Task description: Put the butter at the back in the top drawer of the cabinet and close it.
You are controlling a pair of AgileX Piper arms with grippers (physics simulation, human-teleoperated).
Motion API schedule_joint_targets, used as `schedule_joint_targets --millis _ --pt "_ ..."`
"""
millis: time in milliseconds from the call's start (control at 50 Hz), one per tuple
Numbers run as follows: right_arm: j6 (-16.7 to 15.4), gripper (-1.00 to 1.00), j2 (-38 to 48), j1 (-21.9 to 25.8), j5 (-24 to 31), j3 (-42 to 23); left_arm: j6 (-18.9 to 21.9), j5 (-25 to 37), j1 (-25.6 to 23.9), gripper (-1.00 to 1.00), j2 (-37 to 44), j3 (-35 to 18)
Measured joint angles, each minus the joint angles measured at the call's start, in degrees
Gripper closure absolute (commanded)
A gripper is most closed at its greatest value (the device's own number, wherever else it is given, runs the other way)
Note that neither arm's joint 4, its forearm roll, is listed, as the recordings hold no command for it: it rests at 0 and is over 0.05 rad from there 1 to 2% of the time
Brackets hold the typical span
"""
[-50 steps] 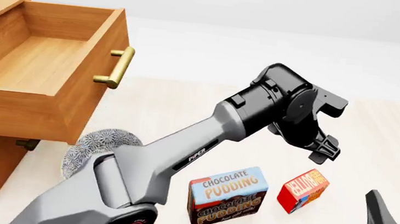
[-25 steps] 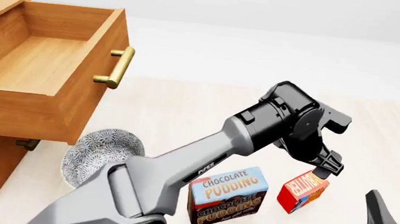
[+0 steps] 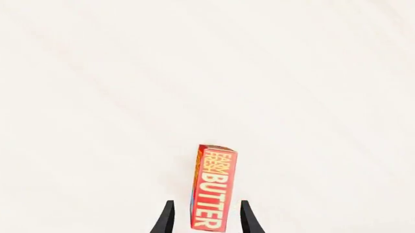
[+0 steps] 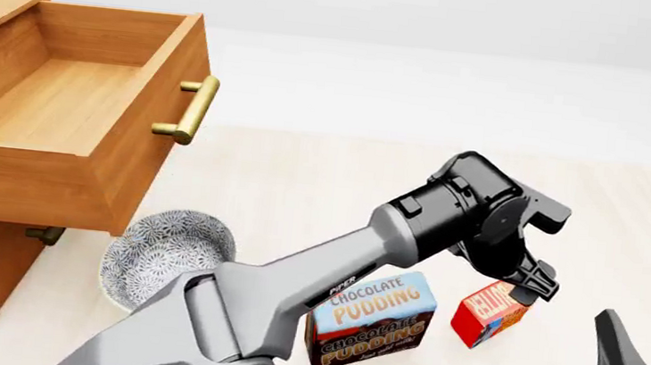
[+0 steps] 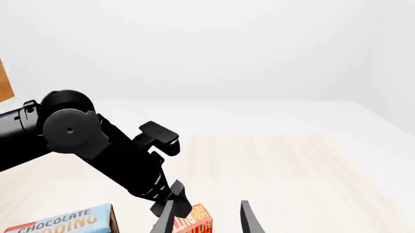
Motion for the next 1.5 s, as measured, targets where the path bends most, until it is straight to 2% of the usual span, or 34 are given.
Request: schedule_joint_targets --millis 620,1500 --pt "0.0 -1.0 0.0 0.0 0.0 0.0 -0.95 -4.2 -0.34 -1.0 -2.02 7.17" --pt "0.0 -1.0 0.0 0.0 0.0 0.0 -1.75 -5.21 -0.77 -1.0 0.21 6.76"
